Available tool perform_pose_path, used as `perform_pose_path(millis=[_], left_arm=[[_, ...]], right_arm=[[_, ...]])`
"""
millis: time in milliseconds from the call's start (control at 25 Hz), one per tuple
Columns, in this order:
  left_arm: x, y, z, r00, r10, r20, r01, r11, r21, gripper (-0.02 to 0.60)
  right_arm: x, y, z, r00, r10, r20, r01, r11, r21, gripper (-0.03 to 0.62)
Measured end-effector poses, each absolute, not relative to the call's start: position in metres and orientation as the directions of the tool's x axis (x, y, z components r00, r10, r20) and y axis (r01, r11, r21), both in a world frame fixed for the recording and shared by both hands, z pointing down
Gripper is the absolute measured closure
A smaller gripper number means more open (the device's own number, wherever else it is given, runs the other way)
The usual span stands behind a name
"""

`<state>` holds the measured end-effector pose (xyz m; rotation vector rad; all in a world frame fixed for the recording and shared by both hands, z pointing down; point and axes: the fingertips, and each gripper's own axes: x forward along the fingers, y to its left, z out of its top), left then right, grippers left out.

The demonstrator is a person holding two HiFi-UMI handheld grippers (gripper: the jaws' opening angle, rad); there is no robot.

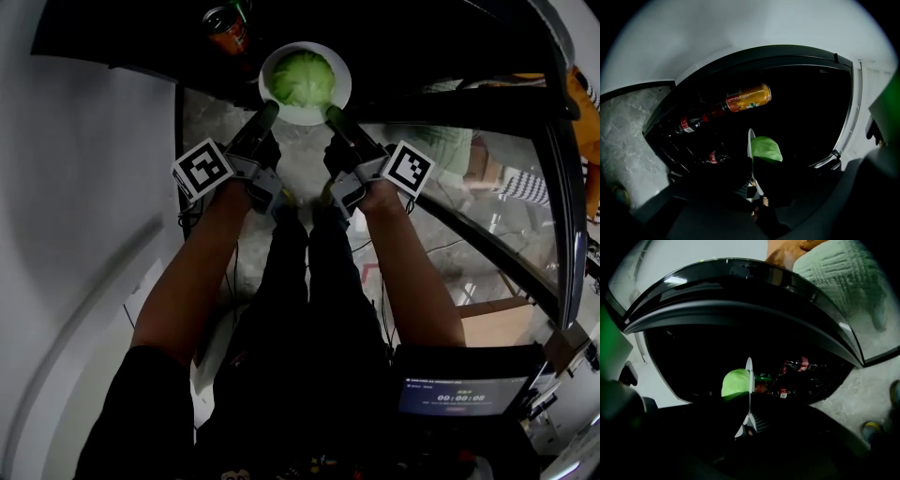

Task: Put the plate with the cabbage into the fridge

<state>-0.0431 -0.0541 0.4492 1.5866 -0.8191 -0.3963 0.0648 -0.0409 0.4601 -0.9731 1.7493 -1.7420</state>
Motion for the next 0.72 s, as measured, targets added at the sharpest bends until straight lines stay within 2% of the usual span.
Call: perform_pose_path(millis=[720], left_arm=[[-0.0449,-0.0521,0.4476,0.68,-0.708,0.19,-0.269,0.001,0.963,0.571]], right_arm=[[0.0656,-0.0396,0.454,-0.607,-0.782,0.144,-0.153,-0.062,-0.986,0.577]])
